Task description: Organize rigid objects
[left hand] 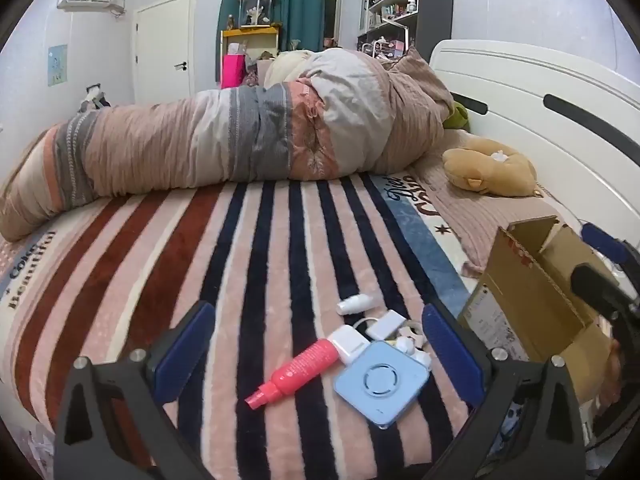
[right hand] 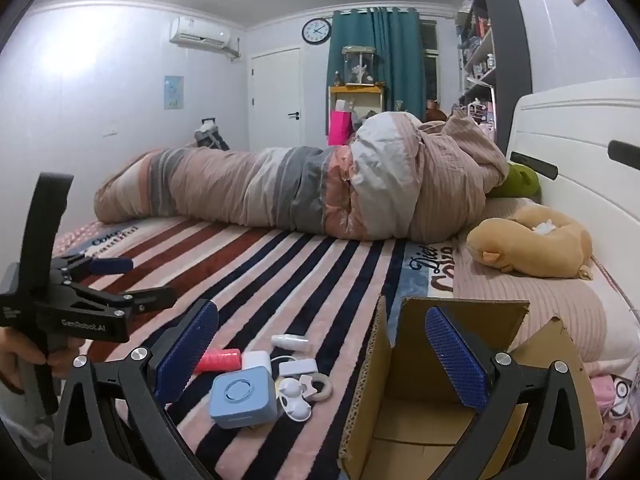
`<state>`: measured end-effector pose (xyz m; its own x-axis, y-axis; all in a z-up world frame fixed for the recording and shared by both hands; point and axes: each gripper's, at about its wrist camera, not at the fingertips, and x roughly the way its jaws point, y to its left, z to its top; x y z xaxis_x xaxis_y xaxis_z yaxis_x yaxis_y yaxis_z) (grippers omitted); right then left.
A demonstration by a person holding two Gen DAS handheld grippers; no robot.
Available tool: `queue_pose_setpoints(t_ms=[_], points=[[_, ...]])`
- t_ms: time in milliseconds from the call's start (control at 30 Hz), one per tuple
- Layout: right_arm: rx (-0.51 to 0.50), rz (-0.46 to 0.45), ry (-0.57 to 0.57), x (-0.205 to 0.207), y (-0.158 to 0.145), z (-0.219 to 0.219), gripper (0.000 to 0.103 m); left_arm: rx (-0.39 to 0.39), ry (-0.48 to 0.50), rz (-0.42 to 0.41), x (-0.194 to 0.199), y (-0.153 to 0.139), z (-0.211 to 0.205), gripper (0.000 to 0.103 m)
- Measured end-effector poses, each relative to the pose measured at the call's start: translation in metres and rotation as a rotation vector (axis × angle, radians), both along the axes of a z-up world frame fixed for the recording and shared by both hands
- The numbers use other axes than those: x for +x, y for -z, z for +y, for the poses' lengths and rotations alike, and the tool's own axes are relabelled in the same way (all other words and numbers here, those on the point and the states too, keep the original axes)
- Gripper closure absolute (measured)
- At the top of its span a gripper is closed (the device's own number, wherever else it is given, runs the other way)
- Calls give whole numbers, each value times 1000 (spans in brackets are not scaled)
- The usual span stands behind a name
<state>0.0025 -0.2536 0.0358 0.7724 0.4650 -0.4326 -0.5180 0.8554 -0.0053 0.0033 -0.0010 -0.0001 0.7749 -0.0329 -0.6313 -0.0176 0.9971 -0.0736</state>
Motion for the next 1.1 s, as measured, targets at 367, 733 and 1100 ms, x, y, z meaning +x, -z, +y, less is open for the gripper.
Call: queue_pose_setpoints(t_ms=[367,733,1100], points=[[-44,13,-17,0,6,9,0,-10,8,-34,-18,-1,1,0],[3,12,27,-8,6,3,0,-1,0,-41,-26,-6,1,0],[-5,23,44,-14,8,0,0,15,6,-62,-34,-14,-2,0]])
